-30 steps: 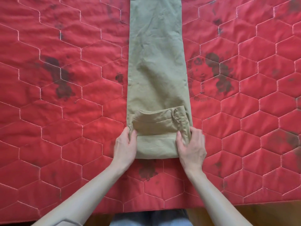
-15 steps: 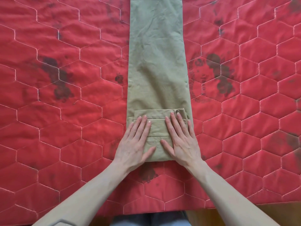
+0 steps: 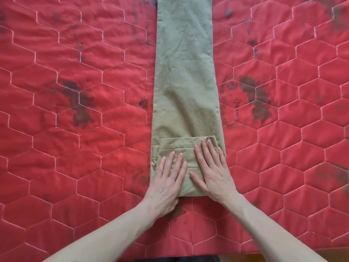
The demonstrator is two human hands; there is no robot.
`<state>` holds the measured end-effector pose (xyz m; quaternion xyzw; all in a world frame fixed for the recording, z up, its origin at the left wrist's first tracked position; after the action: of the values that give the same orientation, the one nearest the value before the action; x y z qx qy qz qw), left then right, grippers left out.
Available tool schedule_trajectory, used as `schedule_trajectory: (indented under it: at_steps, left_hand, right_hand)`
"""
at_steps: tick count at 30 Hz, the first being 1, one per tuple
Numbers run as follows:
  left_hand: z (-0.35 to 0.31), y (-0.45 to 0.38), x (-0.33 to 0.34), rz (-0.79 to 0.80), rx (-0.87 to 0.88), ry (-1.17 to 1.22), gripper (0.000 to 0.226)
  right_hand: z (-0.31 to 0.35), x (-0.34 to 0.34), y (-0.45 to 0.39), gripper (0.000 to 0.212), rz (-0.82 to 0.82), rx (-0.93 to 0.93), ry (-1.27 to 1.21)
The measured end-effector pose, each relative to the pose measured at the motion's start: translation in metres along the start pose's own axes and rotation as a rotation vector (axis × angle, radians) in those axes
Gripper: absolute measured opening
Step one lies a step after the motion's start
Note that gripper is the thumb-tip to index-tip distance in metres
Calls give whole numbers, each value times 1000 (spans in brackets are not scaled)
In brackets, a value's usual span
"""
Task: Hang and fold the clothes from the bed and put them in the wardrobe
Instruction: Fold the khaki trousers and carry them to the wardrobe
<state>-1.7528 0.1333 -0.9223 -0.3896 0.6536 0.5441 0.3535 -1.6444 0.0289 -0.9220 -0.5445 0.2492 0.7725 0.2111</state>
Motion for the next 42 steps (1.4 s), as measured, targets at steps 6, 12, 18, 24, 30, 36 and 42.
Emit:
schedule_trajectory:
  at_steps: [6, 12, 18, 24, 30, 36, 42]
  left_hand:
    - [-6, -2, -8, 20, -89, 90, 111]
    - [-5, 3, -30, 63, -28, 202, 98]
    - [1, 6, -65, 332, 13, 356, 81]
    - [32, 13, -97, 419, -113, 730, 42]
    - [105, 6, -119, 153, -388, 1230, 35]
    - [127, -2, -85, -53, -706, 1855, 84]
    - [124, -21, -65, -283, -807, 1816, 56]
  right_hand:
    - [1, -15, 21, 108, 107, -193, -22]
    - [-15, -25, 33, 119, 327, -362, 115]
    - [-20, -64, 43, 89, 331, -373, -185]
    - [-38, -109, 45, 35, 192, 136, -669]
    - [-45, -116, 26, 7, -74, 465, -935]
    - [-49, -91, -14, 29, -324, 669, -894]
    - [-58, -60, -46, 53, -198, 663, -851]
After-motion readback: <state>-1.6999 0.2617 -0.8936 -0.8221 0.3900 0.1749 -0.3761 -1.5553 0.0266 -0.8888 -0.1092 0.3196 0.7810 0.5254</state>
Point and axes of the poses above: each hand's wrist, its own y-axis away from the middle knuckle, its own x-axis out of the palm, z = x × y, the point moved 8 cm from there along -y, towards the middle knuckle, and after that the axes turned 3 degrees about -z, right-handed, at the moved point
